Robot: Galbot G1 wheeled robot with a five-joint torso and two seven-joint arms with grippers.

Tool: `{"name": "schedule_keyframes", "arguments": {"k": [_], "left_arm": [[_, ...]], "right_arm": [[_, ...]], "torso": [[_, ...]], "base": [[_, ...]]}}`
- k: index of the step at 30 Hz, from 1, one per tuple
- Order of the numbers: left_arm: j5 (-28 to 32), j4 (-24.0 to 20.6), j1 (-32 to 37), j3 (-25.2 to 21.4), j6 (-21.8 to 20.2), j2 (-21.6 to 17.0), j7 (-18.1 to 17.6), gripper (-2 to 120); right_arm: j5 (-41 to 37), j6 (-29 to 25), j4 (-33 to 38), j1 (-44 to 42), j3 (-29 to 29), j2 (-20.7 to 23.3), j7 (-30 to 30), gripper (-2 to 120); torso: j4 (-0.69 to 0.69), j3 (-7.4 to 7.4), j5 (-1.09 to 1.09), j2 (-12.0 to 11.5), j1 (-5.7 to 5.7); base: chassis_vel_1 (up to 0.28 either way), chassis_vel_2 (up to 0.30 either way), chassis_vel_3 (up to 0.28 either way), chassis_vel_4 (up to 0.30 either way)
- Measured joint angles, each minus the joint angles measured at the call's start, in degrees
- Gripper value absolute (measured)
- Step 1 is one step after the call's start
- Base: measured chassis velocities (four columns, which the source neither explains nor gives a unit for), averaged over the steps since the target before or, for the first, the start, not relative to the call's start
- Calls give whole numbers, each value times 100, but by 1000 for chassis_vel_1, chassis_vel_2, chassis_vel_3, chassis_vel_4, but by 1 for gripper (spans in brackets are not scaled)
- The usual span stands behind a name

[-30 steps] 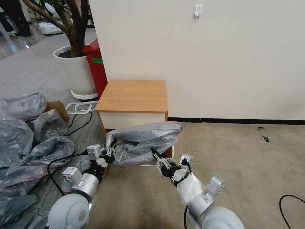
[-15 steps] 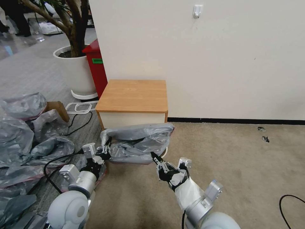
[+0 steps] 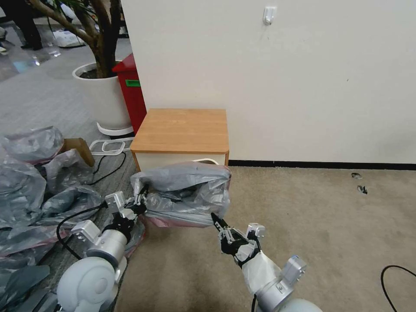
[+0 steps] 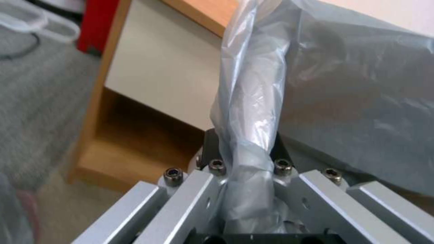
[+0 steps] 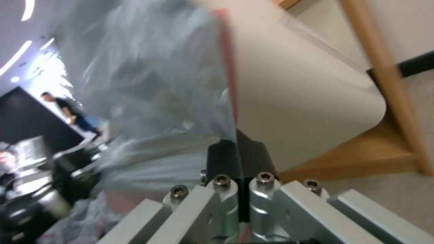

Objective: Pick up the garbage bag from the table and place it over the trash can.

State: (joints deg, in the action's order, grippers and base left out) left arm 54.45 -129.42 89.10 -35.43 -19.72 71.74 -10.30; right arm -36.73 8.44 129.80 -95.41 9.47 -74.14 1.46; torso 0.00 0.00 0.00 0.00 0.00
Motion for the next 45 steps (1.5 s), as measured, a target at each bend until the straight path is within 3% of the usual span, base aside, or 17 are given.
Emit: {"name": "schedule_keyframes", "arguments": {"k": [9, 10, 14, 16, 17, 20, 24, 26, 28, 30, 35, 37, 41, 45], "left_arm": [[259, -66, 41, -38, -170, 18, -106, 3], [260, -66, 37, -35, -185, 25, -141, 3], [260, -36, 1, -25, -203, 25, -183, 3], [262, 30, -51, -30, -217, 15, -207, 3], [262, 30, -51, -30, -217, 15, -207, 3], [265, 76, -75, -44, -242, -14, -214, 3], [264, 103, -75, -53, -251, -38, -214, 3], [260, 117, -79, -53, -252, -43, -213, 3], [259, 118, -79, -53, -253, -44, -213, 3], [250, 131, -95, -32, -253, -41, -206, 3], [224, 111, -71, 47, -254, -41, -184, 3], [218, 102, -68, 58, -255, -41, -180, 3], [199, 79, -58, 108, -264, -34, -165, 3], [191, 70, -35, 126, -265, -11, -151, 3]], "right_arm": [[671, -311, -141, 2, 342, -13, -37, 1], [1176, -458, -182, -55, 474, -28, -68, 6], [1875, -701, -156, -323, 618, 11, -399, 15], [2489, -1097, -99, -605, 662, 83, -772, 25], [2489, -1097, -99, -605, 662, 83, -772, 25], [3010, -1665, 51, -722, 885, -17, -917, 41], [3042, -1798, 245, -630, 1192, -147, -918, 53], [2865, -1813, 346, -470, 1282, -182, -913, 64], [2850, -1808, 349, -455, 1282, -183, -909, 66], [2713, -1690, 317, -210, 1260, -209, -914, 77], [1972, -1462, 45, 35, 1043, -97, -1315, 96], [1822, -1391, 18, 68, 1018, -74, -1349, 98], [195, -768, -53, 267, 924, 53, -1376, 100], [-649, -614, -104, 339, 909, 72, -1297, 99]], "torso": [[0, 0, 0, 0, 0], [0, 0, 0, 0, 0], [0, 0, 1, 0, 0], [0, 1, -1, 0, 0], [0, 1, -1, 0, 0], [-1, 1, 0, 0, 0], [-1, 0, 0, 0, 0], [0, 0, -1, 0, 0], [0, 0, 0, 0, 0], [0, 0, 0, 0, 0], [0, 1, 0, 0, 0], [0, 0, 0, 0, 0], [0, 0, 0, 0, 0], [0, 0, 0, 0, 0]], "base": [[0, 0, 0, 0], [0, 0, 0, 0], [0, 0, 0, 0], [0, 0, 0, 0], [0, 0, 0, 0], [0, 0, 0, 0], [0, 0, 0, 0], [0, 0, 0, 0], [0, 0, 0, 0], [0, 0, 0, 0], [0, 0, 0, 0], [0, 0, 0, 0], [0, 0, 0, 0], [0, 0, 0, 0]]}}
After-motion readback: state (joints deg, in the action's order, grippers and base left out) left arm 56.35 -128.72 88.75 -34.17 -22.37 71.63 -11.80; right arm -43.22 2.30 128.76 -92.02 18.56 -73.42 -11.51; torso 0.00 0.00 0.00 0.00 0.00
